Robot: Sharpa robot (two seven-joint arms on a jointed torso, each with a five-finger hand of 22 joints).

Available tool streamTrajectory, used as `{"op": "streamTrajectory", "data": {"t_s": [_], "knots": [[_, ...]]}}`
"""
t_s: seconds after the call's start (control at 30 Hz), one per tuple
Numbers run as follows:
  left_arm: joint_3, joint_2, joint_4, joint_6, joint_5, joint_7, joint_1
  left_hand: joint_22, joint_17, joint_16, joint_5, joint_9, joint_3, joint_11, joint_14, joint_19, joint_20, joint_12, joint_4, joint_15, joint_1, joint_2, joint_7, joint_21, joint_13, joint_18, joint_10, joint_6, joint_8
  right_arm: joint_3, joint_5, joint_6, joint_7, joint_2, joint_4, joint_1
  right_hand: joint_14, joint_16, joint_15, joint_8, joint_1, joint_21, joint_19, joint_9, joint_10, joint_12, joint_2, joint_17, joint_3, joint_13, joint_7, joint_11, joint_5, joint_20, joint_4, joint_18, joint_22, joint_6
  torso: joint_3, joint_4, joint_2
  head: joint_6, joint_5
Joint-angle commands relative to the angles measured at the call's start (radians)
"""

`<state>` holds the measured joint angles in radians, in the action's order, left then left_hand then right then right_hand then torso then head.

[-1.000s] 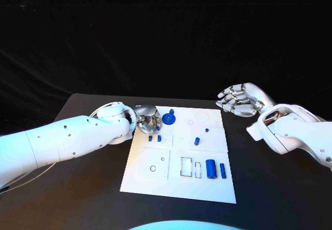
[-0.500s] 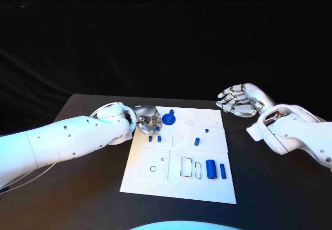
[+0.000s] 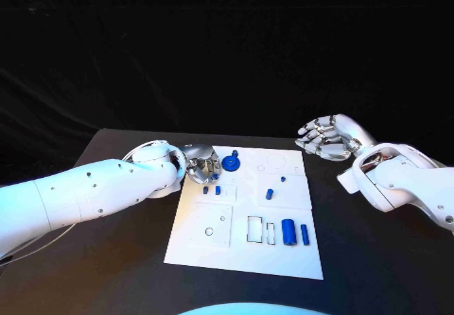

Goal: Assemble the parts on the task board

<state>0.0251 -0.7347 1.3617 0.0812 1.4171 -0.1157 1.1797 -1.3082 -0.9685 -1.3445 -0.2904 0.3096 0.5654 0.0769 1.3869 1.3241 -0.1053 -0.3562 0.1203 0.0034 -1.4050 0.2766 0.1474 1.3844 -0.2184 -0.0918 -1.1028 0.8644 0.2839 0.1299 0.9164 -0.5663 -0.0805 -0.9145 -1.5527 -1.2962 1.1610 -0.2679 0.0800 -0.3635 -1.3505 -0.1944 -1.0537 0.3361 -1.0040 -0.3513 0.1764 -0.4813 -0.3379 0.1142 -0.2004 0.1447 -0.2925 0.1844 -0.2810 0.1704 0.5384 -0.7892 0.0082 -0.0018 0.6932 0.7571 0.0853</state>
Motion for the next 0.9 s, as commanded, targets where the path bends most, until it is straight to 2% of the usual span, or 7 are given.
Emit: {"op": "streamTrajectory", "data": {"t_s": [0.03,0.27,0.63,0.77,0.83,0.87,0.9], "knots": [[0.000,-0.002,0.004,0.007,-0.009,0.013,0.000,-0.004,0.001,-0.006,0.003,-0.002,-0.012,-0.007,0.007,0.004,0.002,-0.006,0.003,-0.002,0.009,0.004,0.000,-0.001,-0.002,0.017,-0.002,-0.011,-0.006,0.000,0.008,0.009,-0.006,0.001,0.000,0.001,0.008,0.004,0.002,0.007,0.000,0.004,-0.006,-0.001,-0.006,0.003,-0.001,0.002,-0.003,-0.001,-0.014,-0.001,-0.003,0.003,-0.002,0.010,-0.001,-0.008,-0.0001,-0.0001,0.001,0.001,-0.001],[-0.002,-0.020,0.018,0.006,-0.046,0.036,0.000,0.007,0.010,-0.005,0.004,-0.004,-0.051,-0.005,0.002,-0.006,0.002,-0.002,0.018,-0.001,0.036,0.014,-0.005,-0.011,-0.008,0.014,0.010,-0.022,-0.019,0.000,0.011,0.016,-0.003,0.001,0.005,0.001,0.006,0.011,0.003,0.008,-0.003,0.008,-0.005,-0.003,-0.007,0.006,0.002,0.004,-0.003,-0.006,-0.014,0.000,0.000,0.003,0.000,0.010,-0.006,-0.009,-0.0004,-0.0002,0.000,0.002,-0.003],[-0.021,-0.086,0.045,-0.024,-0.167,0.058,0.008,0.091,0.149,0.055,-0.001,-0.005,-0.098,0.011,-0.071,-0.087,-0.010,0.024,0.031,0.014,0.015,-0.003,-0.002,-0.084,-0.008,-0.008,0.066,-0.029,-0.034,0.000,0.060,0.060,0.017,0.002,0.019,0.001,0.028,0.016,-0.001,0.010,-0.027,0.010,-0.019,-0.006,-0.007,0.017,0.010,0.006,-0.006,-0.021,-0.010,-0.003,0.038,0.001,0.017,0.012,-0.017,-0.024,0.0002,0.0017,-0.001,0.004,-0.006],[-0.025,-0.114,0.045,0.023,-0.282,0.106,0.019,0.129,0.198,0.079,-0.002,-0.004,-0.083,0.014,-0.095,-0.122,-0.012,0.023,0.028,0.015,-0.007,-0.011,0.008,-0.116,-0.010,-0.018,0.065,-0.020,-0.034,0.000,0.135,0.112,0.042,0.006,0.028,0.001,0.150,-0.047,-0.037,0.011,-0.078,-0.051,-0.110,-0.011,-0.035,0.029,0.018,-0.031,-0.028,-0.037,0.009,-0.023,0.054,-0.035,0.054,0.013,0.010,-0.062,0.0006,0.0018,-0.002,0.002,-0.006],[-0.026,-0.125,0.045,0.045,-0.349,0.140,0.023,0.251,0.369,0.181,-0.002,0.000,-0.070,0.025,-0.192,-0.239,-0.018,0.026,0.034,0.022,-0.013,-0.013,0.017,-0.225,-0.007,-0.048,0.074,0.005,-0.024,0.000,0.173,0.143,0.056,0.009,0.030,0.001,0.208,-0.085,-0.051,0.011,-0.089,-0.081,-0.146,-0.012,-0.057,0.029,0.020,-0.052,-0.035,-0.038,0.016,-0.034,0.054,-0.049,0.064,0.015,0.027,-0.079,0.0009,0.0019,-0.002,0.002,-0.005],[-0.026,-0.132,0.046,0.056,-0.404,0.167,0.025,0.279,0.407,0.207,-0.002,0.003,-0.065,0.025,-0.210,-0.261,-0.020,0.022,0.037,0.024,-0.015,-0.016,0.018,-0.253,-0.008,-0.054,0.072,0.020,-0.017,0.000,0.201,0.166,0.066,0.011,0.031,0.001,0.258,-0.131,-0.066,0.016,-0.093,-0.124,-0.188,-0.017,-0.083,0.039,0.023,-0.085,-0.048,-0.040,0.026,-0.046,0.054,-0.068,0.070,0.013,0.056,-0.097,0.0012,0.0010,-0.002,0.001,-0.005],[-0.027,-0.142,0.048,0.067,-0.477,0.201,0.028,0.300,0.420,0.219,-0.002,0.004,-0.061,0.027,-0.218,-0.278,-0.020,0.020,0.035,0.025,-0.022,-0.018,0.020,-0.273,-0.009,-0.059,0.071,0.026,-0.015,0.000,0.239,0.194,0.079,0.014,0.032,0.001,0.267,-0.145,-0.068,0.019,-0.092,-0.138,-0.195,-0.019,-0.091,0.046,0.025,-0.097,-0.054,-0.041,0.027,-0.048,0.053,-0.073,0.070,0.011,0.068,-0.105,0.0014,0.0004,-0.001,-0.001,-0.004]]}}
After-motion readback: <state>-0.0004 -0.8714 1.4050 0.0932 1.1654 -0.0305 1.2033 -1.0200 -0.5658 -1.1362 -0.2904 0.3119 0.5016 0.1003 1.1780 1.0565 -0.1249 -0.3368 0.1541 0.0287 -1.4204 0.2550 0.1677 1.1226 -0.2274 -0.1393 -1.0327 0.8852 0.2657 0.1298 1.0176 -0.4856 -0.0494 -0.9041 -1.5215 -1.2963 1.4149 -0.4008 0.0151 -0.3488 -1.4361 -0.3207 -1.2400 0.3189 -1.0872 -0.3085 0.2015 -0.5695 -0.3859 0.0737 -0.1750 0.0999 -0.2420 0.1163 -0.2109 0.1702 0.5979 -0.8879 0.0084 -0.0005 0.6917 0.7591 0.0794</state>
